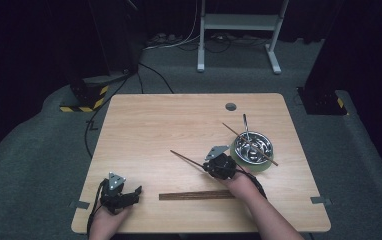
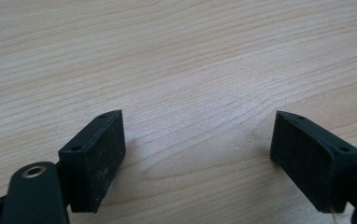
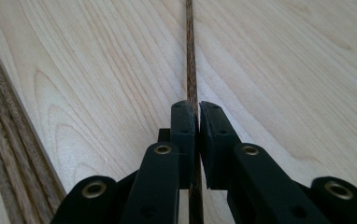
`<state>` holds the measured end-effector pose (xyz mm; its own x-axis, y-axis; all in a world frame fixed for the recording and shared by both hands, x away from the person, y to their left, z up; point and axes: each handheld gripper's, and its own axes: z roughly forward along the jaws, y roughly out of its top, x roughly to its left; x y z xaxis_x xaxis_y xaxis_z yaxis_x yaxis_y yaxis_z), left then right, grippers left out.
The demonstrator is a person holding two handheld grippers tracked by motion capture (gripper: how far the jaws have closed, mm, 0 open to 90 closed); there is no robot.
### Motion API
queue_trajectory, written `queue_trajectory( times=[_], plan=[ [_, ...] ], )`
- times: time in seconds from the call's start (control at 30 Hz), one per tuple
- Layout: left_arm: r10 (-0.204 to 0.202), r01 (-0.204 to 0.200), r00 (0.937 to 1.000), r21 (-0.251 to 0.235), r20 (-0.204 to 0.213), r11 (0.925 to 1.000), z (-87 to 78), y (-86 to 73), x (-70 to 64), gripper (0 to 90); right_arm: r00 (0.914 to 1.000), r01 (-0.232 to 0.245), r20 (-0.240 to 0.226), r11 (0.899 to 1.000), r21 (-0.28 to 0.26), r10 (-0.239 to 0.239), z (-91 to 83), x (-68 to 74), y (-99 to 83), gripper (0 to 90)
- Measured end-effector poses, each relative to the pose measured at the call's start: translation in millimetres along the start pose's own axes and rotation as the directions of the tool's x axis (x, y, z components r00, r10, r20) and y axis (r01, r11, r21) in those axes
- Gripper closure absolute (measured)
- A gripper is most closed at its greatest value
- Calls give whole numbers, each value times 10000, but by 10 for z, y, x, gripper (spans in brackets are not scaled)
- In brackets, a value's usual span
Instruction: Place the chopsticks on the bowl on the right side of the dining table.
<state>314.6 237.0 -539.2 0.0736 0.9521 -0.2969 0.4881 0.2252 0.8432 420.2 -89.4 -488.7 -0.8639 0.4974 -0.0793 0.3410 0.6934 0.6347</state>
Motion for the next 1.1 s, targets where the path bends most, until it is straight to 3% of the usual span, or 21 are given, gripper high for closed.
queue_trajectory(
  times=[0.27, 0.7, 1.1],
  plan=[
    [-11, 11, 10000, -7, -10, 10000, 0, 0, -1, 180, 9994, -194, 274, 9991, -370, 204, -216, -41, -40, 840],
    [3, -3, 10000, -3, -13, 10000, 0, 0, -1, 180, 9925, -412, 1119, 9966, -712, 490, -647, -211, -227, 840],
    [-15, 15, 10000, -13, -16, 10000, 0, -1, -2, 180, 9728, -980, 2015, 9910, -912, 1148, -963, -507, -445, 841]
  ],
)
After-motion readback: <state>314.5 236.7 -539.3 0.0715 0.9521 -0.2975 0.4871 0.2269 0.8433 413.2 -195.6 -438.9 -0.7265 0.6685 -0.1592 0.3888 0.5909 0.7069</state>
